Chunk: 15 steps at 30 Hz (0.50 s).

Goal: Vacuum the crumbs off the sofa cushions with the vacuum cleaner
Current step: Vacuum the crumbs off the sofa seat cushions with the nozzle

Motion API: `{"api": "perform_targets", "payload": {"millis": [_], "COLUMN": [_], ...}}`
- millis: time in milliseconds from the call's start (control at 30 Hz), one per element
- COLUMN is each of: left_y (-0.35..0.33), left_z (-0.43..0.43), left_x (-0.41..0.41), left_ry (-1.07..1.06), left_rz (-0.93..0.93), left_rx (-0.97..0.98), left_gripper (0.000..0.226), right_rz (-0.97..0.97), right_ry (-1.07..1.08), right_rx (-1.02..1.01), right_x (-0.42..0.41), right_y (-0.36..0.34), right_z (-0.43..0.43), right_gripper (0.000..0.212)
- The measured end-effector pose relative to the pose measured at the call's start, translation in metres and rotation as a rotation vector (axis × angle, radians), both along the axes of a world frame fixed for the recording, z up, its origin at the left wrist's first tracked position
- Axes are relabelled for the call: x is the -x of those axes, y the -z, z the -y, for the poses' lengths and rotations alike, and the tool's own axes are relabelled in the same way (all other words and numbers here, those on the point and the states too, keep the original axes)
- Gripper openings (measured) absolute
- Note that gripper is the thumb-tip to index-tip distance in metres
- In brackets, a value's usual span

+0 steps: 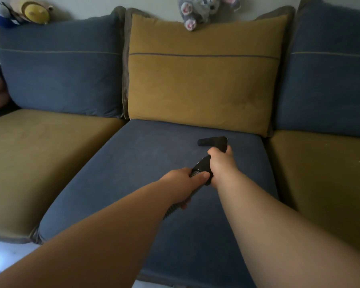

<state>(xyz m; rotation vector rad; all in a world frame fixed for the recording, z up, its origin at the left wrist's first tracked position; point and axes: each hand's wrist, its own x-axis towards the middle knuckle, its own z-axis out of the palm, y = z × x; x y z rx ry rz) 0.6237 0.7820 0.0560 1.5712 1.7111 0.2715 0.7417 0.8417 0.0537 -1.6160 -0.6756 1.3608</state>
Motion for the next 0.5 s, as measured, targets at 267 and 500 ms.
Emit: {"api": "perform_targets", "payload": {"millis": [267, 500], "left_y": [0.0, 0.004], "left_z": [0.002, -0.007], "left_x": [-0.032, -0.049], "left_ry": [0.107, 0.095], "left_rz": [0.044, 0.058], "left_rx": [0.034, 0.019], "left_gripper": [0.045, 0.047], "right_rz": [-0.012, 0.014], "right_ry": [0.173, 0.235], "right_rx": [0.048, 0.026], "right_x": [-0.039, -0.052], "right_y": [0.002, 0.003], "right_z": [0.013, 0.009], "right_gripper": [0.074, 0.074]}}
